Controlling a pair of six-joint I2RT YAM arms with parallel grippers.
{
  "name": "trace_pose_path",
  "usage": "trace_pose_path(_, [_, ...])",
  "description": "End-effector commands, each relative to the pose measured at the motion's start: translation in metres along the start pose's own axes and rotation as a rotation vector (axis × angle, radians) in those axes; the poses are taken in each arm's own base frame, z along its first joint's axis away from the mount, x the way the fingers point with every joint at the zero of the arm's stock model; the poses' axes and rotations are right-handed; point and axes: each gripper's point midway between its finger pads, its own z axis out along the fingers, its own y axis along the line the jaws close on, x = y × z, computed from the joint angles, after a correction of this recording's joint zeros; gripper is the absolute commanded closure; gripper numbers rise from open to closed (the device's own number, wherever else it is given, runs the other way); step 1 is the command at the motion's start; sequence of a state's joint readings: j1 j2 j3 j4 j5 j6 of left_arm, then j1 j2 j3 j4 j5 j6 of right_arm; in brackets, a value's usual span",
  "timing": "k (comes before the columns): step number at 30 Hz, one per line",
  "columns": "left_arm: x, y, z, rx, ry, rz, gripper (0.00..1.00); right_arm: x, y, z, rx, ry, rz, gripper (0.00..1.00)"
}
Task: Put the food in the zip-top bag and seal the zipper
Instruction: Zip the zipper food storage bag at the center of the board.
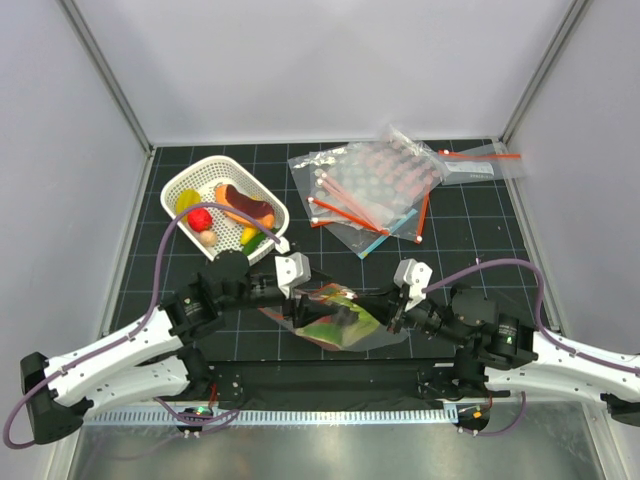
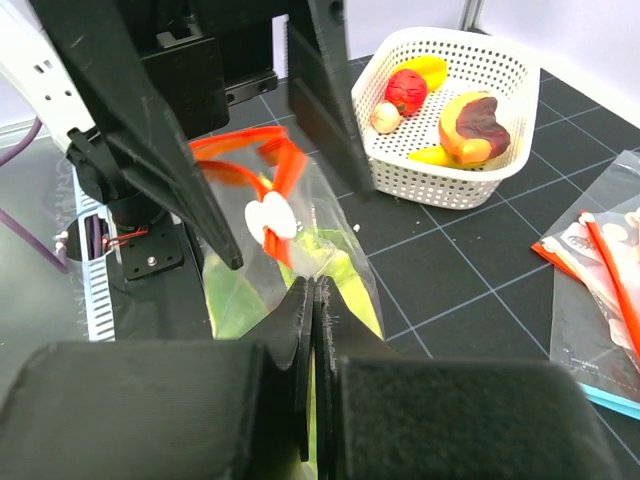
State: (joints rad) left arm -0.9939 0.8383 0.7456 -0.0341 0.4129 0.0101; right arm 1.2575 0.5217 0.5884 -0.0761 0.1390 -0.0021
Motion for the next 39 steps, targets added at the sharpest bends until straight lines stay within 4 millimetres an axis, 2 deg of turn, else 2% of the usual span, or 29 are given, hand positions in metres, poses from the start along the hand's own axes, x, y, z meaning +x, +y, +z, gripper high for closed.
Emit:
trace_pose_path(1, [-0.033,-0.006,-0.002,0.030,-0.095,0.039,0.25,-0.023,0.008,0.003,-0.040,-0.075,0.015,0.99])
trace_pose_path(5, [-0.041,-0.010,-0.002,0.046,-0.133,0.057,0.20,-0.019,0.016,0.008,-0.075,-0.048,0.026,0.99])
trace_pose_path(9, [-0.044,-0.011,0.003,0.066,-0.144,0.062,0.25,-0.015,0.018,0.014,-0.083,-0.022,0.021,0.99])
trace_pose_path(10, [-0.045,-0.011,0.004,0.070,-0.143,0.063,0.40,-0.015,0.020,0.015,-0.092,-0.016,0.021,0.99])
trace_pose_path(11, [-0.047,-0.015,0.005,0.091,-0.145,0.036,0.49,-0.012,0.020,0.017,-0.092,-0.005,0.018,0.99])
trace_pose_path(12, [-0.047,-0.017,0.005,0.097,-0.145,0.033,0.69,-0.012,0.020,0.018,-0.093,-0.002,0.018,0.99])
trace_pose_path(14, [-0.048,-0.021,0.003,0.117,-0.149,0.035,0.85,-0.014,0.021,0.018,-0.095,-0.003,0.018,0.99])
trace_pose_path(15, [-0.049,-0.022,0.002,0.120,-0.154,0.034,0.96,-0.015,0.021,0.018,-0.095,-0.008,0.018,0.98])
trace_pose_path(17, [-0.049,-0.023,0.000,0.121,-0.158,0.037,1.00,-0.015,0.020,0.017,-0.092,-0.016,0.019,0.94])
trace_pose_path(19, [-0.050,-0.025,-0.003,0.121,-0.176,0.044,1.00,-0.015,0.020,0.015,-0.094,-0.023,0.020,0.75])
trace_pose_path(21, [-0.052,-0.027,-0.005,0.131,-0.195,0.050,1.00,-0.020,0.020,0.015,-0.093,-0.052,0.023,0.51])
trace_pose_path(24, [-0.056,-0.031,-0.009,0.144,-0.219,0.051,1.00,-0.023,0.020,0.012,-0.099,-0.073,0.025,0.45])
trace_pose_path(29, [-0.057,-0.038,-0.006,0.189,-0.211,0.020,1.00,-0.031,0.026,0.007,-0.133,-0.100,0.025,0.50])
trace_pose_path(32, [-0.055,-0.039,-0.002,0.203,-0.195,-0.001,1.00,-0.032,0.026,0.006,-0.134,-0.106,0.029,0.63])
trace_pose_path(35, [-0.054,-0.041,0.001,0.224,-0.181,-0.015,1.00,-0.032,0.034,0.006,-0.178,-0.104,0.034,0.73])
trace_pose_path(36, [-0.053,-0.040,0.003,0.224,-0.177,-0.019,1.00,-0.030,0.035,0.008,-0.180,-0.096,0.035,0.81])
trace_pose_path(39, [-0.055,-0.040,0.002,0.218,-0.181,-0.018,1.00,-0.028,0.036,0.011,-0.182,-0.076,0.036,0.96])
